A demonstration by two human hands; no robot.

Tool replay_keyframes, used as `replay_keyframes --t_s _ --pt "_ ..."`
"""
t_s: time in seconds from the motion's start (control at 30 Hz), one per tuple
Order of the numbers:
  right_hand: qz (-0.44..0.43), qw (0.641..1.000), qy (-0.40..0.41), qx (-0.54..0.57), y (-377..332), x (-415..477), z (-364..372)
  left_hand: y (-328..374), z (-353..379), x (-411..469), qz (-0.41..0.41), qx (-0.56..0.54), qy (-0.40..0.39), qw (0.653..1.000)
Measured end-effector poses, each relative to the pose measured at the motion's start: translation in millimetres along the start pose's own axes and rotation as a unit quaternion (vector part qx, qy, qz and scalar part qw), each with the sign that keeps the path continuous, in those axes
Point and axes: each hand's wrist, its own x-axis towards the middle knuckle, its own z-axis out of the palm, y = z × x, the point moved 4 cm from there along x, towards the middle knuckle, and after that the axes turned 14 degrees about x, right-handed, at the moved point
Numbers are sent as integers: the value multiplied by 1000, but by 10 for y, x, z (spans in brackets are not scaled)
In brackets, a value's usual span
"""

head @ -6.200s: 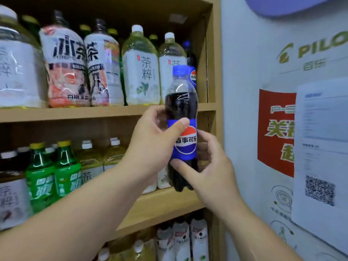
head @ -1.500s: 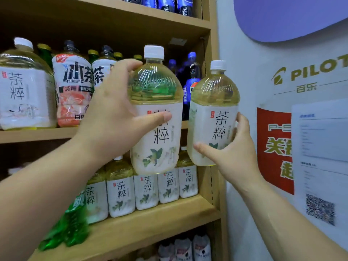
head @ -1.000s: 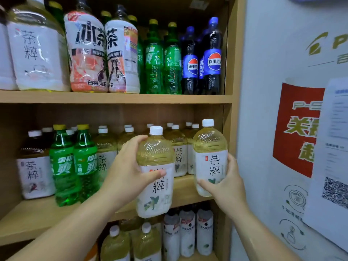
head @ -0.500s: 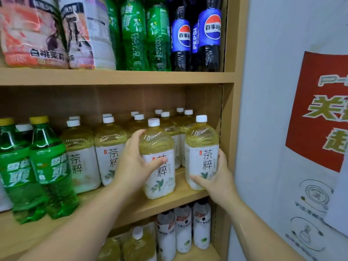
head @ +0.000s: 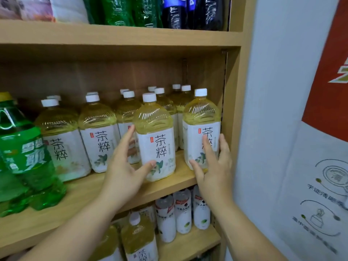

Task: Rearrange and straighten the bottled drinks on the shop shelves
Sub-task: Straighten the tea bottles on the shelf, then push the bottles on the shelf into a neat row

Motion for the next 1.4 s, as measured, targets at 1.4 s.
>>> replay_keyframes --t_s 1.4 --pt "139 981 -124 44 -256 253 -36 277 80 241 23 51 -94 994"
